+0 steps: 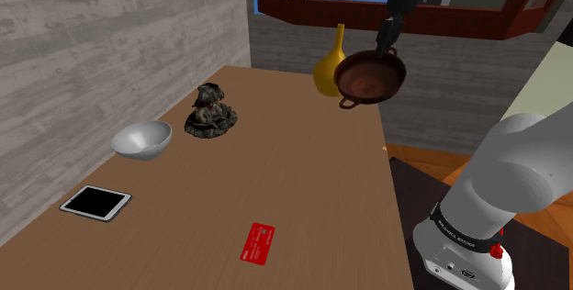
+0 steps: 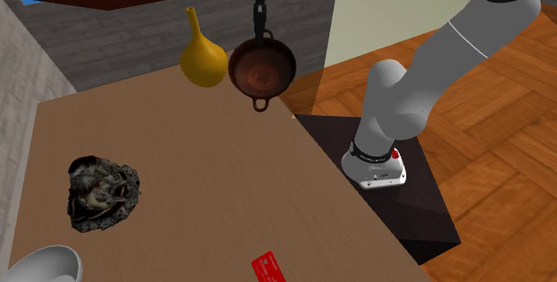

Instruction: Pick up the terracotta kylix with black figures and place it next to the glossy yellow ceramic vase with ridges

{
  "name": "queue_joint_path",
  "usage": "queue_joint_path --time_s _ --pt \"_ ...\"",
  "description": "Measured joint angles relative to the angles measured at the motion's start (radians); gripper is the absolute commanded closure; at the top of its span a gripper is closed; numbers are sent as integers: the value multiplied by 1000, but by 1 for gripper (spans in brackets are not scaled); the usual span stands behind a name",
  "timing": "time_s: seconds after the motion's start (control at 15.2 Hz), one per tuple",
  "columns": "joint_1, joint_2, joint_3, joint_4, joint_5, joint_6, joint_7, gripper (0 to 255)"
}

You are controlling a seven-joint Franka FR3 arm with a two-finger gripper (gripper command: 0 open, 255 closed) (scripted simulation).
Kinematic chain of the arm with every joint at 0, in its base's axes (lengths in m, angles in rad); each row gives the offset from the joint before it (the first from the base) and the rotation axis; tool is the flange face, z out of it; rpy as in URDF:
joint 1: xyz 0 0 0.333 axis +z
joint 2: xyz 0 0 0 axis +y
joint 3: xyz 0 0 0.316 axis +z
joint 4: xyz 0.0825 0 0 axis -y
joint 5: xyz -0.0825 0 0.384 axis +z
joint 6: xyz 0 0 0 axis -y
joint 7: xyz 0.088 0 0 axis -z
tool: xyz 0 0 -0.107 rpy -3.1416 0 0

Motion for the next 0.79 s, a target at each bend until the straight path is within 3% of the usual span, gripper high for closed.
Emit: queue_joint_path --time_s 0.79 --pt "-6 12 -21 -153 -6 163 -24 255"
